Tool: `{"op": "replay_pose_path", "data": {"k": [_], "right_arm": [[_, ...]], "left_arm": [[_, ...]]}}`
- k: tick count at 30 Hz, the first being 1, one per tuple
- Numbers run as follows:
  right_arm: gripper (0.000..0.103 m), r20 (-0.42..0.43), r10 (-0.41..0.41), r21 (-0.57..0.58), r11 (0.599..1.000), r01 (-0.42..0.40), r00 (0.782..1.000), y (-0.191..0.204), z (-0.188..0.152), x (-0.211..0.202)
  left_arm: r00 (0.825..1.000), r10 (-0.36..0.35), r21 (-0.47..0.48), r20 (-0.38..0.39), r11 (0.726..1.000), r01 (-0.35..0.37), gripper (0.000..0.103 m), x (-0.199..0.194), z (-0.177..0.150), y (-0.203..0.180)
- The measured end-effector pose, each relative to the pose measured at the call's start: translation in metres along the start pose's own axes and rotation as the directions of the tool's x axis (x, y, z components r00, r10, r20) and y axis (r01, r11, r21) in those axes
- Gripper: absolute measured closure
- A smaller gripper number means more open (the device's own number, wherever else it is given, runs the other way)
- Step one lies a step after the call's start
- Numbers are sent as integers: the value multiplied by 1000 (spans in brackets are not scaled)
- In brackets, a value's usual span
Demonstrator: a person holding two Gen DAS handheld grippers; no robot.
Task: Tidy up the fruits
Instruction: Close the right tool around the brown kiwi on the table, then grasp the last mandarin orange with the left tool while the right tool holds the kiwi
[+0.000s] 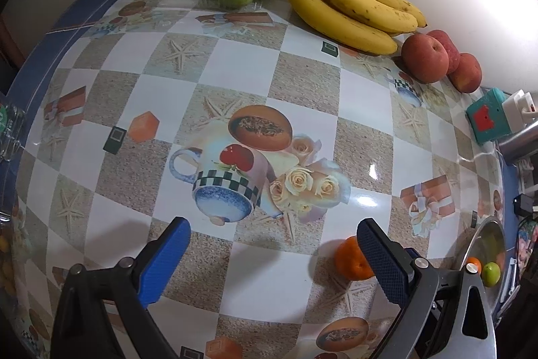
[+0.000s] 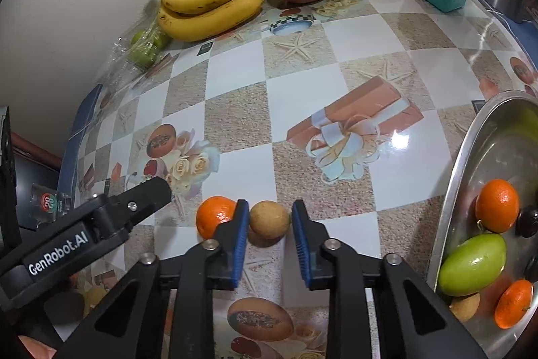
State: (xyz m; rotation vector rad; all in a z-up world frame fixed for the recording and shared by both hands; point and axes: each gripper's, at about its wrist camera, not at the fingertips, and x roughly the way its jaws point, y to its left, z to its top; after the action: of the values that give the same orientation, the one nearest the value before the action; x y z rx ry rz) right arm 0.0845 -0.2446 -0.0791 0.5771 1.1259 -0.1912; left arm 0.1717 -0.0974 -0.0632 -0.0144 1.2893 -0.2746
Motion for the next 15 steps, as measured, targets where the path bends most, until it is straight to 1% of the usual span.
{"op": "replay_pose_path", "data": {"k": [5, 8, 15], "right_arm": [[77, 2, 6, 10, 1000, -6, 1000, 0, 0, 1], [77, -1, 14, 19, 1000, -14, 1000, -3, -1, 0], [77, 1, -1, 60, 998, 1, 1000, -17, -2, -8]], "left_arm": [[1000, -21, 7, -2, 1000, 21, 3, 0, -1, -6], [1000, -15, 24, 0, 1000, 15, 3, -1, -2, -12], [999, -38, 46, -8, 998, 38, 3, 1, -4, -24]]}}
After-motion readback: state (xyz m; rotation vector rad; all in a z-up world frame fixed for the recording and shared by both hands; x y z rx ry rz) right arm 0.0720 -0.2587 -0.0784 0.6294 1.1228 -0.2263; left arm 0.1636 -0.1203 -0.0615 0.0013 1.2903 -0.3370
